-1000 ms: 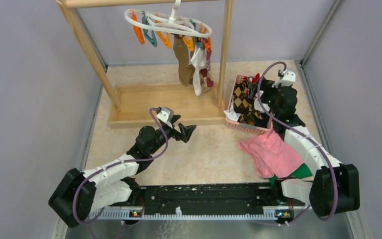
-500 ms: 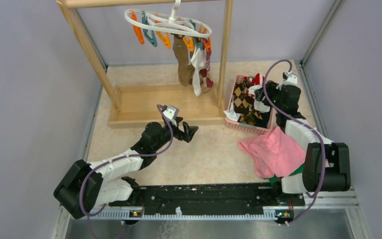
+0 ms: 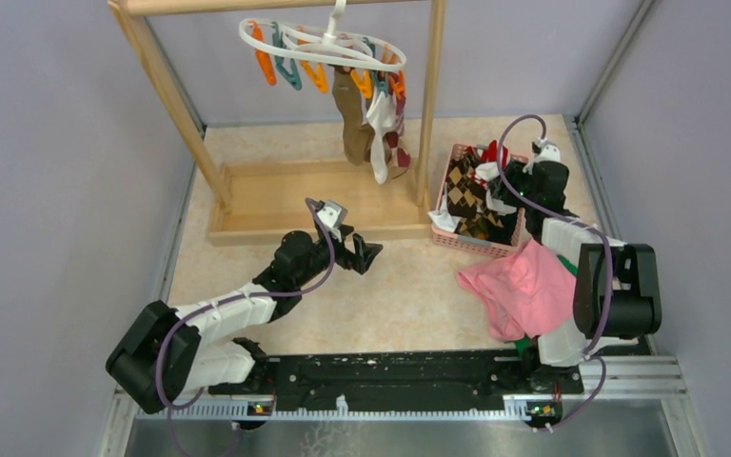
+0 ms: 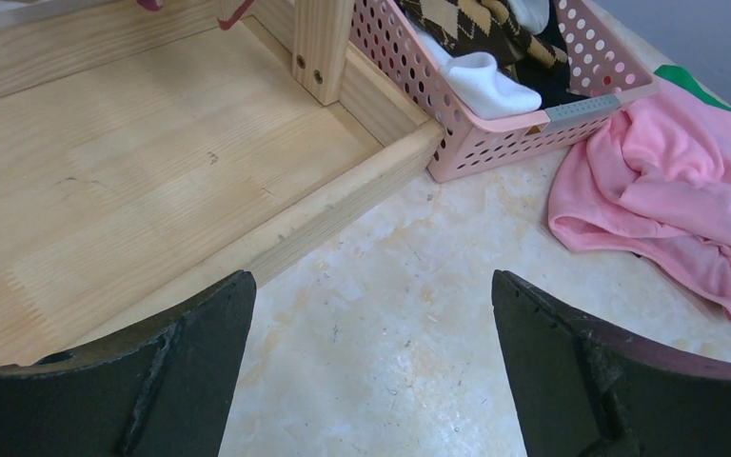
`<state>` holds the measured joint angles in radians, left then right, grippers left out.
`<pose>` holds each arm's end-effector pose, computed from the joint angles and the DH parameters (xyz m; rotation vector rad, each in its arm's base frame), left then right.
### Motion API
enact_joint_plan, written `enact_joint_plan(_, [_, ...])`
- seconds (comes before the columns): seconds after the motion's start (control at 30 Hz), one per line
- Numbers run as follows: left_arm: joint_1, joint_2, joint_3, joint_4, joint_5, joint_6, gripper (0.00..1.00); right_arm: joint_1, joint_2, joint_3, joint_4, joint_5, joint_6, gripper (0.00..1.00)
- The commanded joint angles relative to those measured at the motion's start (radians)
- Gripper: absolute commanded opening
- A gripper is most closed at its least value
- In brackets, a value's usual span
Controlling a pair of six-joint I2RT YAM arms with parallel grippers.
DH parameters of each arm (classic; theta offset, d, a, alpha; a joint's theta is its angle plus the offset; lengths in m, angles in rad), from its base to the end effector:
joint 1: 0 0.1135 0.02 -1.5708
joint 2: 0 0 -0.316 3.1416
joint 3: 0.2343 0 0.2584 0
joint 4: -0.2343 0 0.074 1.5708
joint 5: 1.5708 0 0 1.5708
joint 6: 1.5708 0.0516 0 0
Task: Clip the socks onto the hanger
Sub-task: Pick up the sock from the bin.
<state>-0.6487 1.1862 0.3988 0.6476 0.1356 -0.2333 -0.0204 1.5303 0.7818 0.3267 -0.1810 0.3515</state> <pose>0.1912 -0.1537 0.2532 0.4666 1.7080 -0.7643 0.3461 0.0022 0.2511 0.2547 1.9905 0.3930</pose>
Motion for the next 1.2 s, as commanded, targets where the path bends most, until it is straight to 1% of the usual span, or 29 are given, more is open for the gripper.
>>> enact_joint_plan(0.0, [0.003, -0.019, 0.033, 0.009, -0.001, 0.015, 0.99, -0.009, 0.028, 0.072, 0.044, -0.03, -0.023, 0.44])
enact_joint_plan(0.1, [0.003, -0.031, 0.026, 0.01, -0.007, 0.015, 0.99, -0.01, 0.016, 0.065, 0.057, -0.036, -0.033, 0.32])
enact_joint_plan(0.23, [0.004, -0.028, 0.028, 0.018, 0.002, 0.012, 0.99, -0.01, -0.043, 0.039, 0.056, 0.01, -0.068, 0.14])
enact_joint_plan(0.33, [0.003, -0.016, 0.038, 0.02, 0.021, 0.006, 0.99, -0.01, -0.092, 0.016, 0.057, 0.028, -0.091, 0.05])
enact_joint_plan(0.4, [0.003, -0.007, 0.045, 0.02, 0.038, 0.003, 0.99, -0.012, -0.133, -0.004, 0.071, 0.017, -0.097, 0.02])
enact_joint_plan(0.47, [0.003, -0.007, 0.049, 0.02, 0.056, 0.0, 0.99, -0.01, -0.178, -0.02, 0.083, -0.001, -0.101, 0.0])
enact_joint_plan(0.6, [0.006, -0.017, 0.044, 0.036, 0.096, -0.009, 0.99, -0.01, -0.273, -0.029, 0.087, -0.024, -0.097, 0.0])
enact_joint_plan(0.8, [0.006, -0.047, 0.021, 0.114, 0.165, -0.028, 0.99, -0.004, -0.409, -0.029, 0.104, -0.071, -0.075, 0.0])
enact_joint_plan(0.93, [0.007, -0.064, 0.012, 0.158, 0.198, -0.052, 0.99, 0.007, -0.482, 0.002, 0.073, -0.095, -0.078, 0.0])
enact_joint_plan(1.0, [0.011, -0.07, 0.012, 0.172, 0.184, -0.094, 0.99, 0.014, -0.502, 0.025, 0.05, -0.119, -0.081, 0.0])
enact_joint_plan(1.07, [0.017, -0.084, 0.007, 0.176, 0.117, -0.203, 0.99, 0.035, -0.513, 0.043, 0.033, -0.144, -0.088, 0.0])
enact_joint_plan(1.1, [0.022, -0.093, 0.0, 0.19, 0.105, -0.259, 0.99, 0.05, -0.517, 0.049, 0.025, -0.155, -0.093, 0.0])
enact_joint_plan(1.17, [0.039, -0.091, -0.01, 0.262, 0.171, -0.322, 0.99, 0.073, -0.516, 0.062, 0.006, -0.193, -0.105, 0.0])
